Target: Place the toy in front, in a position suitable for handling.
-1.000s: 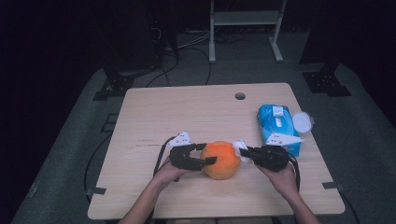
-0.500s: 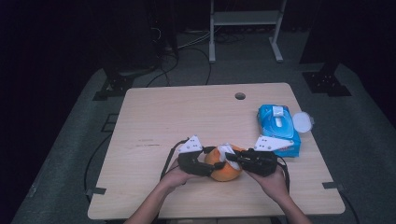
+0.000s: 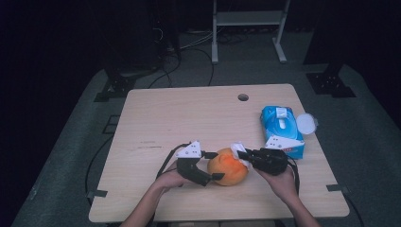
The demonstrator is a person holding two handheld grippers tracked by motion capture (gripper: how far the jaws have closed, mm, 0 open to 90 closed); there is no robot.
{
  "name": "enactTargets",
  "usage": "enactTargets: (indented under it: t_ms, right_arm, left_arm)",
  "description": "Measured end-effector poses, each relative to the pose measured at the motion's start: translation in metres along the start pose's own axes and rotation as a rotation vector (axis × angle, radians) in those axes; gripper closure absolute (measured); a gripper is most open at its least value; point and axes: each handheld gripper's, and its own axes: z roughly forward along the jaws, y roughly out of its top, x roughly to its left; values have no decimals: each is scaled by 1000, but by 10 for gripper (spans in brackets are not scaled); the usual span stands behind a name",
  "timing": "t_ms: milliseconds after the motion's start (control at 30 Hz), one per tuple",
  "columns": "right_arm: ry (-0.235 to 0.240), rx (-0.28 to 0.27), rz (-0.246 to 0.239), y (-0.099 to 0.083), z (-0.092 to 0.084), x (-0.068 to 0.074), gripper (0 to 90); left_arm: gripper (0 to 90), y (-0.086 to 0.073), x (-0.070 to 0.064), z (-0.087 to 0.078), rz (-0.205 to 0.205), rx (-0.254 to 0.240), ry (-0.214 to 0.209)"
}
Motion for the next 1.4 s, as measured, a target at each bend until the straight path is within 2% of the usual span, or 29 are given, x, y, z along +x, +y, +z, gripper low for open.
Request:
enactTargets:
  t_ms: [133,167,267,400,467,567,633,700,733,767,833,967,1067,1167,1267,1333,1400]
  right_arm:
    - [-6,6,-5,0,1,1,814]
    - [-6,6,-7,1,1,2,813]
    - [-1,1,-14,3,1,8,813]
    - [53,-23,-23,10,4,20,814]
    - [45,-21,-47,13,4,23,814]
    - [8,-9,-42,11,1,16,815]
    - [-15,4,-7,7,-2,5,815]
    - [-23,11,9,3,-3,-1,814]
    - [-18,13,25,2,-3,-3,814]
    - [-16,18,22,3,-3,-2,814]
    - [-16,24,6,3,-1,0,814]
    - [-8,23,-4,5,1,6,812]
    - [-6,17,-3,6,1,6,812]
    - [14,-6,9,9,0,10,812]
    - [30,-36,-6,15,-2,17,812]
    - [44,-52,-2,18,-1,19,812]
    - [37,-58,-5,19,2,18,811]
  left_arm:
    - [145,-5,5,3,4,38,48]
    - [146,-6,5,5,3,35,42]
    - [226,-6,3,8,6,27,54]
    - [302,-6,4,7,-7,22,67]
    - [317,-6,5,5,-17,17,69]
    - [322,-7,7,4,-39,8,73]
    - [320,-8,10,2,-56,-3,73]
    - [301,-8,11,3,-67,-14,71]
    - [255,-8,11,4,-68,-14,63]
    - [211,-8,11,5,-69,-10,59]
    - [85,-9,12,10,-99,9,67]
    - [53,-12,11,13,-82,7,52]
    - [159,-11,9,11,-63,6,56]
    - [309,-5,6,7,-52,2,62]
    - [350,3,3,1,-37,-16,88]
    - [360,10,2,-8,-3,-24,142]
    - [368,15,2,-15,24,-21,193]
